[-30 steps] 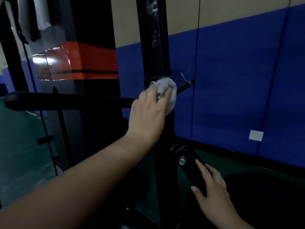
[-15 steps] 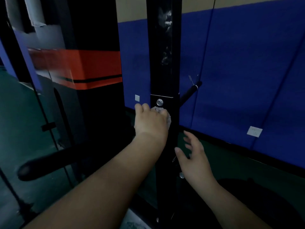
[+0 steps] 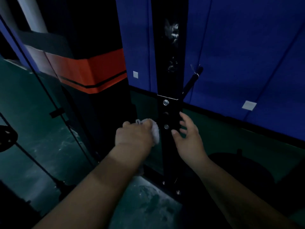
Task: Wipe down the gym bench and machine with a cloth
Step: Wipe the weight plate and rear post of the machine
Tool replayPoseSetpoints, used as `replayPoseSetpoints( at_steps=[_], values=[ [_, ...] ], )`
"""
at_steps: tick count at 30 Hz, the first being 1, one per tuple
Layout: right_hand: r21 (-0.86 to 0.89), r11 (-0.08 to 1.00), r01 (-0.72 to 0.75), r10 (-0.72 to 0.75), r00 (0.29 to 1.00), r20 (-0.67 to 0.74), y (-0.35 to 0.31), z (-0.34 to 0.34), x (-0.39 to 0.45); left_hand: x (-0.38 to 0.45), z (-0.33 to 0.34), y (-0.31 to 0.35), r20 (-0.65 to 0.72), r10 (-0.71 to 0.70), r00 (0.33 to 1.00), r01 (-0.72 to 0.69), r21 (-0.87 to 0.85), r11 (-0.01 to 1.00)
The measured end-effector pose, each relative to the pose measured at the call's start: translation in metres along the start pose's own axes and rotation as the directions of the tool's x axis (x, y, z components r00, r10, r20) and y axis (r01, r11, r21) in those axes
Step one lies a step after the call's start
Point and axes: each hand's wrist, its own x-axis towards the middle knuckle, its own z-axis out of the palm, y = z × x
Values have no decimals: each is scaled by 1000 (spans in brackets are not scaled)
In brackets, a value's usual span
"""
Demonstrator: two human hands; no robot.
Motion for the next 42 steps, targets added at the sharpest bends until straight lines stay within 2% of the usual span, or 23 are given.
replayPoseSetpoints(
  at_steps=[1, 3, 4, 5, 6, 7, 8, 10, 12, 15, 19, 22, 24, 28, 29, 31, 32, 34, 36, 39, 40, 42],
  values=[
    [-10, 1000, -11, 11, 1000, 0, -5, -1, -1, -6, 1, -17, 35, 89, 995, -85, -111, 990],
    [-20, 999, -38, 38, 999, 8, -15, -4, -3, -11, -2, -48, 92, 185, 978, -147, -317, 937],
    [-24, 998, -52, 52, 999, 14, -19, -6, -5, -8, -2, -62, 100, 220, 970, -179, -314, 932],
    [-32, 998, -63, 64, 998, 19, -23, -8, -5, -6, -7, -72, 156, 201, 967, -150, -286, 946],
    [-44, 997, -71, 72, 997, 23, -27, -9, -6, -5, -14, -77, 224, 99, 970, -22, -324, 946],
    [-55, 995, -80, 81, 997, 21, -31, -11, -6, -3, -18, -80, 173, -7, 985, 72, -374, 924],
    [-61, 994, -92, 92, 996, 11, -34, -12, -6, -4, -24, -79, 52, -55, 997, 72, -409, 910],
    [-60, 991, -120, 119, 993, -19, -40, -16, -6, -6, -33, -73, -93, -93, 991, 32, -512, 859],
    [-57, 988, -143, 140, 989, -45, -46, -20, -5, -2, -35, -67, -104, -48, 993, -28, -629, 777],
    [-65, 985, -161, 157, 986, -61, -51, -28, -3, 8, -31, -65, -50, -20, 999, -24, -744, 667],
    [-63, 984, -169, 166, 985, -42, -53, -31, 7, 29, -28, -59, -88, -23, 996, -52, -755, 654],
    [-59, 985, -164, 163, 987, -14, -54, -28, 24, 56, -31, -44, -128, -30, 991, -85, -803, 590],
    [-61, 987, -149, 149, 989, 4, -54, -26, 38, 73, -32, -29, -106, 35, 994, -104, -772, 627],
    [-77, 991, -109, 112, 992, 48, -57, -28, 69, 99, -14, -1, 59, 151, 987, -78, -644, 761],
    [-82, 992, -101, 106, 993, 58, -58, -30, 75, 100, -12, 1, 88, 138, 987, -52, -631, 774],
    [-95, 991, -90, 98, 992, 82, -59, -33, 83, 103, -7, -2, 154, 111, 982, 26, -689, 724],
    [-96, 992, -87, 96, 991, 97, -59, -35, 86, 104, -8, -7, 207, 124, 970, 48, -669, 742],
    [-87, 993, -84, 95, 987, 128, -59, -37, 89, 104, -8, -19, 282, 47, 958, 138, -601, 787],
    [-66, 995, -71, 81, 983, 162, -63, -38, 91, 98, -13, -23, 253, 14, 967, 161, -657, 736],
    [-27, 998, -54, 58, 979, 193, -72, -39, 95, 89, -15, -14, 170, 63, 983, 59, -628, 776],
    [-22, 998, -58, 61, 977, 203, -75, -39, 95, 87, -14, -10, 194, 58, 979, 74, -609, 789],
    [-22, 998, -60, 63, 974, 218, -78, -41, 96, 81, -19, -5, 135, -57, 989, 128, -603, 788]
  ],
)
